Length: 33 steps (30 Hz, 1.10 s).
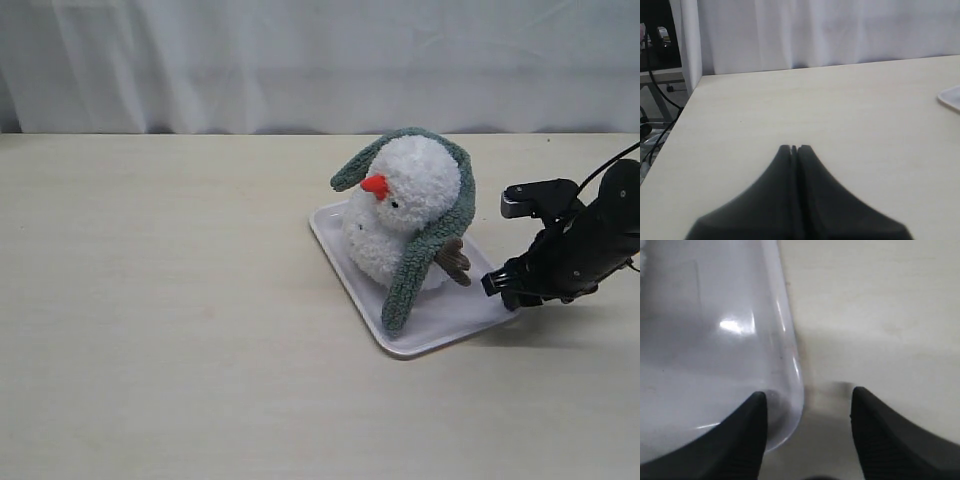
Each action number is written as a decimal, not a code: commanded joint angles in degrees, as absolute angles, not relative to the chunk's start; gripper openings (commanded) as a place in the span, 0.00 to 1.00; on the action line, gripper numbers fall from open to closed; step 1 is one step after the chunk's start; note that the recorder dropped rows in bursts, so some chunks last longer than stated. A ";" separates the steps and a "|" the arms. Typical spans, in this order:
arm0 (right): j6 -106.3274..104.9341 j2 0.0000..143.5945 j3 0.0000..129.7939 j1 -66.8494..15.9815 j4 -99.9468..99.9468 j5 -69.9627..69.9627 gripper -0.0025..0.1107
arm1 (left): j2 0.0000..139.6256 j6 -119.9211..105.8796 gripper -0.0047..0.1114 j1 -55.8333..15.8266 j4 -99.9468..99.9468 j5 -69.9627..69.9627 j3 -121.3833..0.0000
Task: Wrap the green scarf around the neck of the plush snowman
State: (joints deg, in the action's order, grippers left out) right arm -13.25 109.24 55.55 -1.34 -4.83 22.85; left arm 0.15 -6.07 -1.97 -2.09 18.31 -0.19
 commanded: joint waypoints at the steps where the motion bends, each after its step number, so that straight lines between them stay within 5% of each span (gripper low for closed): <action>1: -15.59 109.30 55.16 -1.63 -6.07 23.26 0.42 | 0.00 -5.70 0.04 -1.73 -2.18 17.71 0.00; 11: -25.67 109.30 55.01 -2.16 -16.00 22.10 0.15 | 0.00 -5.70 0.04 -1.73 -2.18 17.71 0.00; 19: -22.35 109.30 55.25 -2.04 -16.00 23.00 0.16 | 0.00 -5.70 0.04 -1.73 -2.18 17.71 0.00; 27: -20.56 109.30 55.25 -2.04 -16.26 22.73 0.37 | 0.00 -5.70 0.04 -1.73 -2.18 17.71 0.00; 33: -18.54 110.02 55.25 -2.04 -16.26 21.98 0.38 | 0.00 -5.70 0.04 -1.73 -2.18 17.71 0.00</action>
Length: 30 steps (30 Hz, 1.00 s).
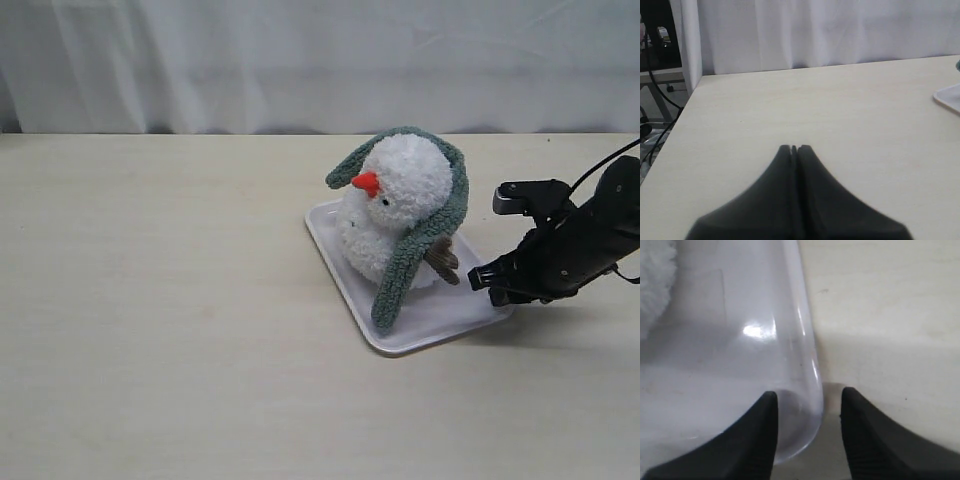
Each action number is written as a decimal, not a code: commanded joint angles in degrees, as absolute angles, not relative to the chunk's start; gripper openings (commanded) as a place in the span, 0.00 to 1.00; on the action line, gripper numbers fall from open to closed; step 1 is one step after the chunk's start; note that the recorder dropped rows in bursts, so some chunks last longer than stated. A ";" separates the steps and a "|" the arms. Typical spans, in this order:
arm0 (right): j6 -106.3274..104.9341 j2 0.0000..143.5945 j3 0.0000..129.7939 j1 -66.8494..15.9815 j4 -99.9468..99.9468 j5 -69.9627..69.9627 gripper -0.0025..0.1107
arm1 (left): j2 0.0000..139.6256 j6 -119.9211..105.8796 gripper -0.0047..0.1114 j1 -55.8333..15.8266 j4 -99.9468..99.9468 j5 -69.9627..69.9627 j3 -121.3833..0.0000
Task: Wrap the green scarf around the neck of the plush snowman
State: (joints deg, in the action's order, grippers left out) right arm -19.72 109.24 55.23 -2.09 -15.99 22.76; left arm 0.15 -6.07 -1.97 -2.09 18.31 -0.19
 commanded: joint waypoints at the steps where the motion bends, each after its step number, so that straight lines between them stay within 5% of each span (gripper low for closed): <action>1: -18.40 110.49 55.25 -2.04 -16.26 21.98 0.38 | 0.00 -5.70 0.04 -1.73 -2.18 17.71 0.00; 7: -18.40 113.53 55.25 -2.04 -16.26 21.44 0.35 | 0.00 -5.70 0.04 -1.73 -2.18 17.71 0.00; 14: -27.33 113.53 55.25 -2.15 -16.26 21.02 0.06 | 0.00 -5.70 0.04 -1.73 -2.18 17.71 0.00; 30: -71.16 114.70 55.25 -2.15 -26.54 11.32 0.06 | 0.00 -5.70 0.04 -1.73 -2.18 17.71 0.00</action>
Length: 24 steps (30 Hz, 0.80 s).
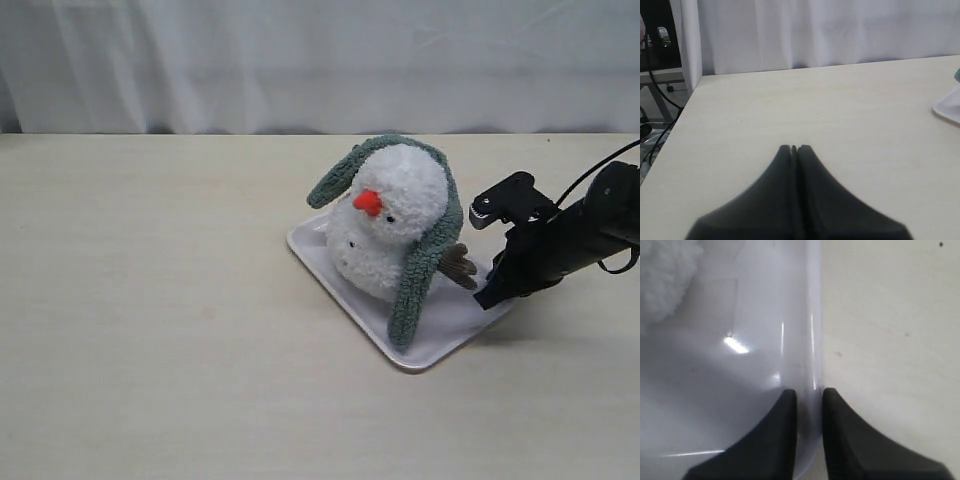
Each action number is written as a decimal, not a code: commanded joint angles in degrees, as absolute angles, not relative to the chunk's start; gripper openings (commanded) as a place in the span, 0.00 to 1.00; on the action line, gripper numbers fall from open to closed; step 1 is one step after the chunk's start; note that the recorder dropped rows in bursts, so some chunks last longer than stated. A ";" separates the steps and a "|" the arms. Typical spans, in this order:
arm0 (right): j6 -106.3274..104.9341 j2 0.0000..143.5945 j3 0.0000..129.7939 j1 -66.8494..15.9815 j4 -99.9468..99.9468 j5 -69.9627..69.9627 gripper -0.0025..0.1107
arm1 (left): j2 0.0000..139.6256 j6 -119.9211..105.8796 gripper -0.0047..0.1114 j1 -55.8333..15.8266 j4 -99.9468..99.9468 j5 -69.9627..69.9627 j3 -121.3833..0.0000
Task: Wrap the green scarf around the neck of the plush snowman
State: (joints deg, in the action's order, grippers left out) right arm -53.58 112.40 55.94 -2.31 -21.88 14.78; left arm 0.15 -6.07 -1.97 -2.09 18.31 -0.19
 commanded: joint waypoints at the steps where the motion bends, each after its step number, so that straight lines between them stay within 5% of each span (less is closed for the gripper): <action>1: -75.28 114.93 55.25 -2.15 -28.25 10.11 0.06 | 0.00 -5.70 0.04 -1.73 -2.18 17.71 0.00; 15: -80.32 115.06 56.19 -2.15 -31.27 -0.87 0.06 | 0.00 -5.70 0.04 -1.73 -2.18 17.71 0.00; 24: -59.78 110.12 56.72 -1.26 -31.27 3.96 0.31 | 0.00 -5.70 0.04 -1.73 -2.18 17.71 0.00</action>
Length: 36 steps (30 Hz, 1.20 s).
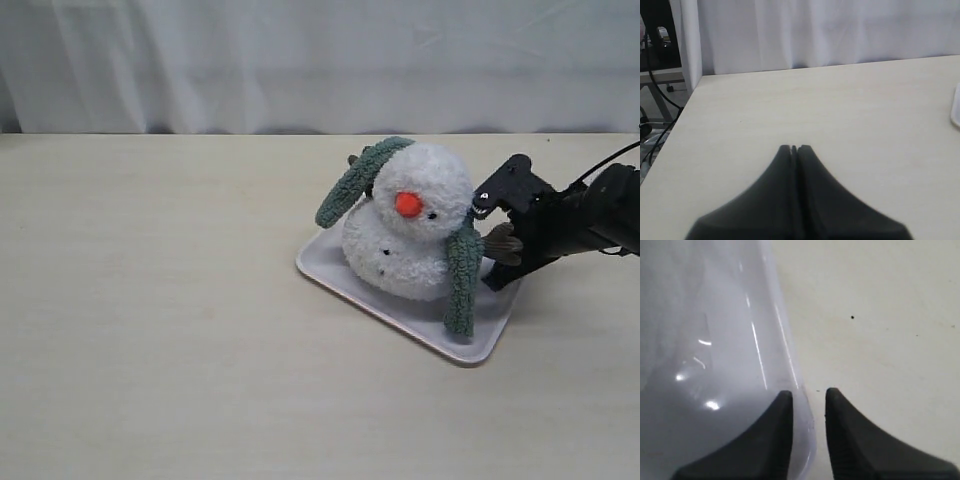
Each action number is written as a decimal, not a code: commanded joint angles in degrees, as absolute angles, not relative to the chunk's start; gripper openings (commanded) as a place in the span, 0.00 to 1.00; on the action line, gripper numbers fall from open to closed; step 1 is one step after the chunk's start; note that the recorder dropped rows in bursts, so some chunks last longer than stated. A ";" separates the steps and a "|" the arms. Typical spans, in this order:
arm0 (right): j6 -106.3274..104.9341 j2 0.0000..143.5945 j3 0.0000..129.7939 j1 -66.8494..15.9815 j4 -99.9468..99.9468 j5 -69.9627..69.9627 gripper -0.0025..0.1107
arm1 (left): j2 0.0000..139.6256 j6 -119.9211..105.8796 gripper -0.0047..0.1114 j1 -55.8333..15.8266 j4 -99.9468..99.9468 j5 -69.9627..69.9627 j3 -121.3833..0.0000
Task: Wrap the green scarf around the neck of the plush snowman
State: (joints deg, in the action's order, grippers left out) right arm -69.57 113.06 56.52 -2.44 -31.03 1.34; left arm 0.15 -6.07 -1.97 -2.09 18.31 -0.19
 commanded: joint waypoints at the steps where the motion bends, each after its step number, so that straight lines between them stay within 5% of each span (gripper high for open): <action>1: -57.79 109.40 56.72 -0.74 -31.27 5.44 0.33 | 0.00 -5.70 0.04 -1.73 -2.18 17.71 0.00; 18: -22.62 104.49 55.85 9.23 -30.98 37.55 0.33 | 0.00 -5.70 0.04 -1.73 -2.18 17.71 0.00; 36: -40.07 105.96 47.64 9.13 -61.04 29.59 0.33 | 0.00 -5.70 0.04 -1.73 -2.18 17.71 0.00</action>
